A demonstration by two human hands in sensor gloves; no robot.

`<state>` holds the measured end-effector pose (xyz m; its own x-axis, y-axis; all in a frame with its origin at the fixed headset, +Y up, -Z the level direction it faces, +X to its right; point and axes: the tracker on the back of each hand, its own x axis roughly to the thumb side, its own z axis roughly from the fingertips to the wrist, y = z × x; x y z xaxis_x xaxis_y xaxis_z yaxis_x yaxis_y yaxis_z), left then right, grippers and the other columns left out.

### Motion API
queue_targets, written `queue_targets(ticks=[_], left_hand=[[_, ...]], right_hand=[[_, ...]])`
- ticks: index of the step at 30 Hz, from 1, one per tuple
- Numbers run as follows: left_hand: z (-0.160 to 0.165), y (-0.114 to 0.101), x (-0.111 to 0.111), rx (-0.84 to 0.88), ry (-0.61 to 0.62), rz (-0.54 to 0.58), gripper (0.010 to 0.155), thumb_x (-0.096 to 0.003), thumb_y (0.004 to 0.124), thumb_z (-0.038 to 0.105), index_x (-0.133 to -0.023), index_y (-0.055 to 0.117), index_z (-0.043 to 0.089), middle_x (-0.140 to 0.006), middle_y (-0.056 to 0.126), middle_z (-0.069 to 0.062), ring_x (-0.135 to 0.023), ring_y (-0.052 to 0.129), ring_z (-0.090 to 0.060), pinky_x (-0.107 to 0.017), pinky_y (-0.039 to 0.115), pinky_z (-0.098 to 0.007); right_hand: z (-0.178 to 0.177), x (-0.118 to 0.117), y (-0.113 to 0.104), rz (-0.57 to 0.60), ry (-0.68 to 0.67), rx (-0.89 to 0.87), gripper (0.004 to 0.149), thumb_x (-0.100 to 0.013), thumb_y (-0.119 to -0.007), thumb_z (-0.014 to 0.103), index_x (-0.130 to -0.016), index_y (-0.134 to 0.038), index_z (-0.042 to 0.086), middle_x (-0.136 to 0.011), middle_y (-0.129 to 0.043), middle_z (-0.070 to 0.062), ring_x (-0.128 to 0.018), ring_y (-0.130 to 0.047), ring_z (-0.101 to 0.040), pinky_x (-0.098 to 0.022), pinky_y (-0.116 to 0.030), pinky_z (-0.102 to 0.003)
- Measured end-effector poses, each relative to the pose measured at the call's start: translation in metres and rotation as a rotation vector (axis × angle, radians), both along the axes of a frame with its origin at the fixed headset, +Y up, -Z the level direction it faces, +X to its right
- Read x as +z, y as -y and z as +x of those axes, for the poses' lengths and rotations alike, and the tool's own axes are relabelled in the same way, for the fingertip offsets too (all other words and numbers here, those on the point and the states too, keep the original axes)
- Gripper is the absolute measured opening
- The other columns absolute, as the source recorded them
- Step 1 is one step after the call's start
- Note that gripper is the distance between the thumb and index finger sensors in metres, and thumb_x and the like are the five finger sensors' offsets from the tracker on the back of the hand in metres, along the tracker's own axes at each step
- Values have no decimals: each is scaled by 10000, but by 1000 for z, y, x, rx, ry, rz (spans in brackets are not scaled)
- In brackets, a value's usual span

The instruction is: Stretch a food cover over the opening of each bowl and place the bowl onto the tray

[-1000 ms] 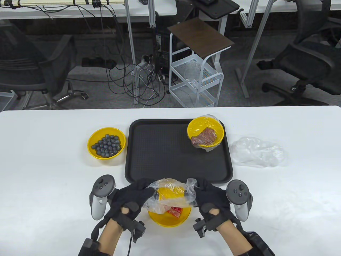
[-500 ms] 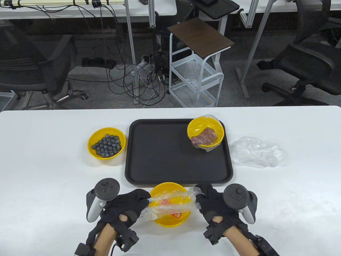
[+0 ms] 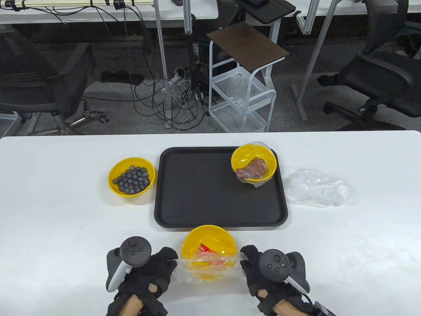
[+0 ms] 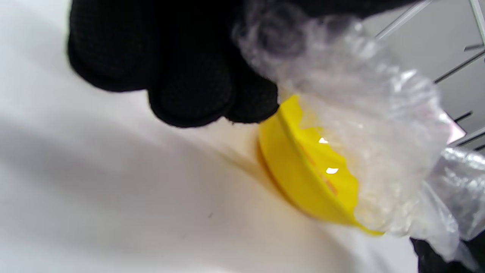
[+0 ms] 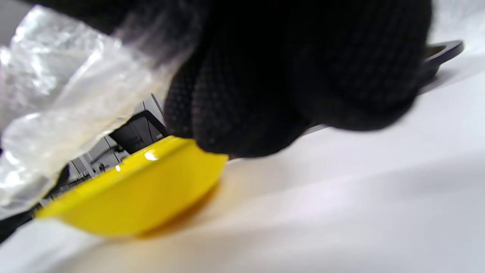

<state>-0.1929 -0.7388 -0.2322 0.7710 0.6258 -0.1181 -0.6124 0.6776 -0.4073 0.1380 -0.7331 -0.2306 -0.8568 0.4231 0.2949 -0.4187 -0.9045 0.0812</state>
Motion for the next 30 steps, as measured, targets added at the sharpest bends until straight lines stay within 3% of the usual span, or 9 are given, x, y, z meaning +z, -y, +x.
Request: queue_targets(ticks=[6,16,30], left_hand=[[14,6,5,-125,47,15,470,-469,802,376,-905,803,201,-625,1044,2,-493,1082,-284,-407,932,-455],[20,14,9,-192,98,-6,473,-468,809,375,-909,790,205,-636,1039,4,-508,1078,-288,-418,928,-460],[18,23,4,-131,44,3,470,-469,812,379,-911,799,222,-642,1049,4,-511,1074,-294,-422,923,-459]], right_hand=[[-4,7,4,60,18,106,502,-434,-801,305,-860,-779,42,-517,-1026,-38,-252,-1097,-208,-130,-942,-335],[-8,8,13,45,5,161,504,-435,-799,302,-866,-769,43,-537,-1039,-43,-268,-1110,-233,-141,-948,-344],[-5,-8,25,24,62,115,509,-439,-800,302,-889,-756,67,-560,-1040,-35,-293,-1111,-251,-162,-948,-347]])
